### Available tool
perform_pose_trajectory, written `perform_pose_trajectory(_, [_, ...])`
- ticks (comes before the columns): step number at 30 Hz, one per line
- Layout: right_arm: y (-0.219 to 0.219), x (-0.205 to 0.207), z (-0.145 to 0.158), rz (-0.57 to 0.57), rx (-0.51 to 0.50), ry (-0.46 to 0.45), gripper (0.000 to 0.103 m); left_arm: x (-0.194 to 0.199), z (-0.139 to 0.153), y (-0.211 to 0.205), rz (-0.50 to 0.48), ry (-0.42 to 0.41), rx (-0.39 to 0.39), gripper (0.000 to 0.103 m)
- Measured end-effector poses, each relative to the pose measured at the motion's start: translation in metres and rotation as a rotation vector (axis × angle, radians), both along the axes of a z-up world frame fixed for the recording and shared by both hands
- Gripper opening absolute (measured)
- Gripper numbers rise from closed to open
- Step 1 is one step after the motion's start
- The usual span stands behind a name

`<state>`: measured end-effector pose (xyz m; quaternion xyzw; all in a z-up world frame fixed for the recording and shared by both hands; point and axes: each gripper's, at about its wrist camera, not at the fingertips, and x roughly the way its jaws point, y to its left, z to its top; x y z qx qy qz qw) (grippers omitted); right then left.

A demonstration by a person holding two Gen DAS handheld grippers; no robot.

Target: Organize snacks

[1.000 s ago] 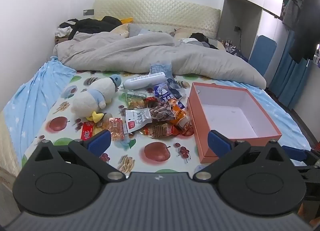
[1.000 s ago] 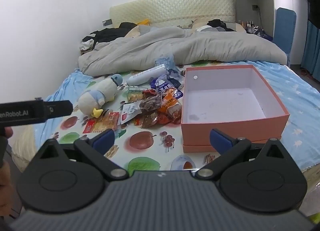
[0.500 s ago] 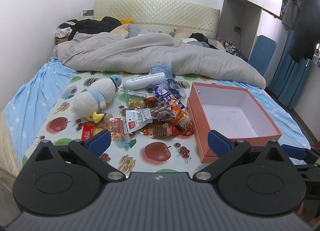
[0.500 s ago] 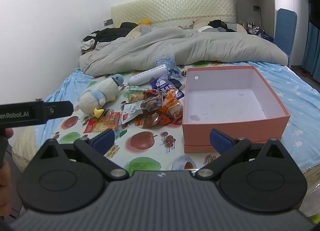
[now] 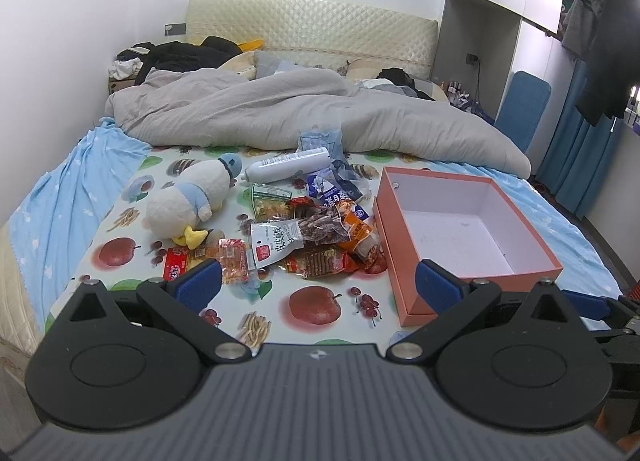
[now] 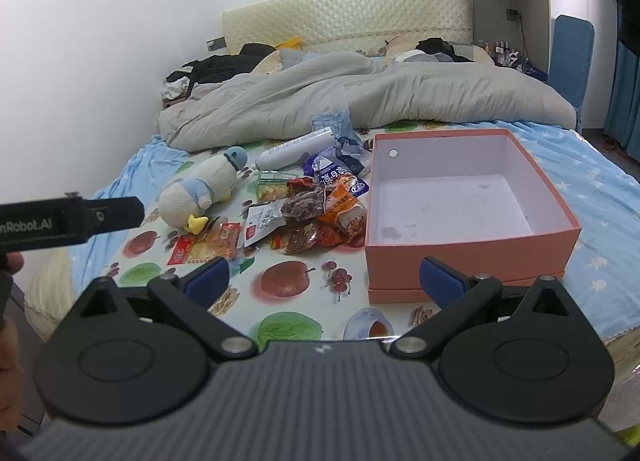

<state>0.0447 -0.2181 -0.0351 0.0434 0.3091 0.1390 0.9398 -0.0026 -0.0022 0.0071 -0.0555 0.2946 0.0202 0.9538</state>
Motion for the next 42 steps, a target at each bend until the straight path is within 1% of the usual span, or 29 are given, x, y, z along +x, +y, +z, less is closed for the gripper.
perform_pose_trajectory(7, [-0.001, -0.001, -0.001, 0.0, 0.003, -0.003, 0.103, -0.002, 0.003, -0.001, -0.005, -0.012, 0.006, 0.103])
perform_pose_trajectory(19, [0.0, -0.002, 0.0, -0.008, 0.003, -0.01, 0.103, -0.003, 0.004, -0.001, -0.001, -0.006, 0.003, 0.103])
perform_pose_trajectory(27, [0.0, -0.001, -0.002, 0.002, 0.007, 0.006, 0.103, -0.002, 0.004, 0.0, -0.002, 0.003, -0.002, 0.103])
perform_pose_trajectory(36, [0.002, 0.0, -0.006, 0.003, 0.001, 0.021, 0.103, -0.002, 0.001, 0.001, -0.007, 0.016, -0.004, 0.103])
perform_pose_trajectory(40, [0.003, 0.001, -0.01, 0.012, 0.007, 0.035, 0.103, 0.001, -0.007, 0.003, -0.035, 0.034, -0.018, 0.103])
perform_pose_trajectory(42, [0.003, 0.002, -0.013, 0.014, 0.014, 0.048, 0.103, 0.002, -0.011, 0.004, -0.026, 0.039, -0.014, 0.103])
